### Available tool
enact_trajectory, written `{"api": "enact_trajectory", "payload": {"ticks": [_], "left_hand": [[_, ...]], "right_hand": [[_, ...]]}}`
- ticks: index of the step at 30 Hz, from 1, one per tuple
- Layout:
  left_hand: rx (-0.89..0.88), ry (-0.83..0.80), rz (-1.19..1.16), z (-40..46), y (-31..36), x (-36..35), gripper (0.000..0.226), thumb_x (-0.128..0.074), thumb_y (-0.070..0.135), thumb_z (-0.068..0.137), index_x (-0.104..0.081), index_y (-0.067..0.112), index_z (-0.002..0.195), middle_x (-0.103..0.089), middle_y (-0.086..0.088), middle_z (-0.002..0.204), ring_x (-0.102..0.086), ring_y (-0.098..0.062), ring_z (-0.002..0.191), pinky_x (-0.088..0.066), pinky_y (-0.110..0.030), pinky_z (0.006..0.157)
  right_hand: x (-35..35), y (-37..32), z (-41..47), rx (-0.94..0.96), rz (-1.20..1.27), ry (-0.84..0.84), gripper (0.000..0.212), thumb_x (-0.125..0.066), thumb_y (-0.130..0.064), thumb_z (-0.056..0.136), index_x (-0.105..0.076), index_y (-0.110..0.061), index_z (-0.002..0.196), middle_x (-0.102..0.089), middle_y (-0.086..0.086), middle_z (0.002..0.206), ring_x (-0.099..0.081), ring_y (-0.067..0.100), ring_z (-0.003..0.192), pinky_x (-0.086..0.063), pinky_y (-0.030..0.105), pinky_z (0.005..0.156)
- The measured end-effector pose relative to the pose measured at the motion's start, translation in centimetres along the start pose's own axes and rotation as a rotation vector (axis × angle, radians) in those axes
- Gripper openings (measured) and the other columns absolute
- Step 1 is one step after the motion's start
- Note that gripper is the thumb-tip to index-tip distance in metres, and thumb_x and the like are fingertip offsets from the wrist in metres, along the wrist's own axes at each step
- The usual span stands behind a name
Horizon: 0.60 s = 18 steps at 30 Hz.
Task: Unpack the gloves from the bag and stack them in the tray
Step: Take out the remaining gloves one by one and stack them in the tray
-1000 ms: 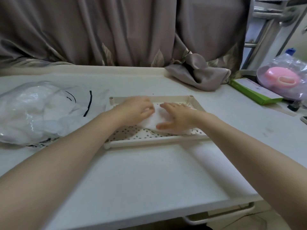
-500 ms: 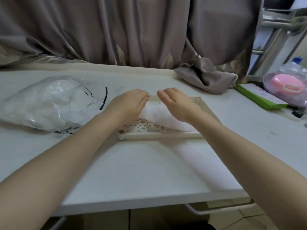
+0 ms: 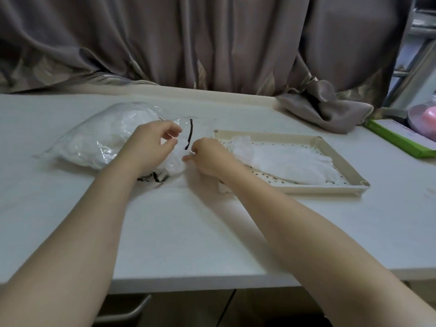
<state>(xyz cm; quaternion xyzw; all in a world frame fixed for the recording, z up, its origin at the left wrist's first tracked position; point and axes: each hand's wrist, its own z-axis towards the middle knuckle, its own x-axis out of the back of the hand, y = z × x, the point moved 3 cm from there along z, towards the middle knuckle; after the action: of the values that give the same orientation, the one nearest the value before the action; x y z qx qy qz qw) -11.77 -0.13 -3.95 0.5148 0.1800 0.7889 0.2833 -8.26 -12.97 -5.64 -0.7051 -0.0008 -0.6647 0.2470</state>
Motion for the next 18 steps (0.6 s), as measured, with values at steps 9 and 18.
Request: {"api": "enact_trajectory", "payload": {"ticks": [9, 18], "left_hand": [[0.094, -0.238, 0.145, 0.0, -1.4, -1.5, 0.065, -0.073, 0.038, 0.073, -0.048, 0.024, 0.132, -0.051, 0.004, 0.131, -0.051, -0.016, 0.114, -0.039, -0.034, 0.100], [0.132, -0.114, 0.077, -0.1, -0.8, -1.0, 0.020, -0.057, 0.026, 0.089, -0.053, 0.012, 0.075, -0.052, -0.005, 0.072, -0.048, -0.024, 0.070, -0.033, -0.032, 0.060]], "right_hand": [[0.7, 0.4, -0.1, -0.089, 0.482, 0.027, 0.011, -0.065, -0.021, 0.084, -0.071, -0.013, 0.089, -0.061, -0.001, 0.074, -0.055, 0.016, 0.069, -0.041, 0.026, 0.066], [2.7, 2.6, -0.6, -0.013, 0.977, 0.276, 0.021, -0.046, -0.013, 0.096, -0.049, -0.017, 0.076, -0.053, -0.001, 0.079, -0.045, 0.010, 0.069, -0.033, 0.019, 0.058]]}}
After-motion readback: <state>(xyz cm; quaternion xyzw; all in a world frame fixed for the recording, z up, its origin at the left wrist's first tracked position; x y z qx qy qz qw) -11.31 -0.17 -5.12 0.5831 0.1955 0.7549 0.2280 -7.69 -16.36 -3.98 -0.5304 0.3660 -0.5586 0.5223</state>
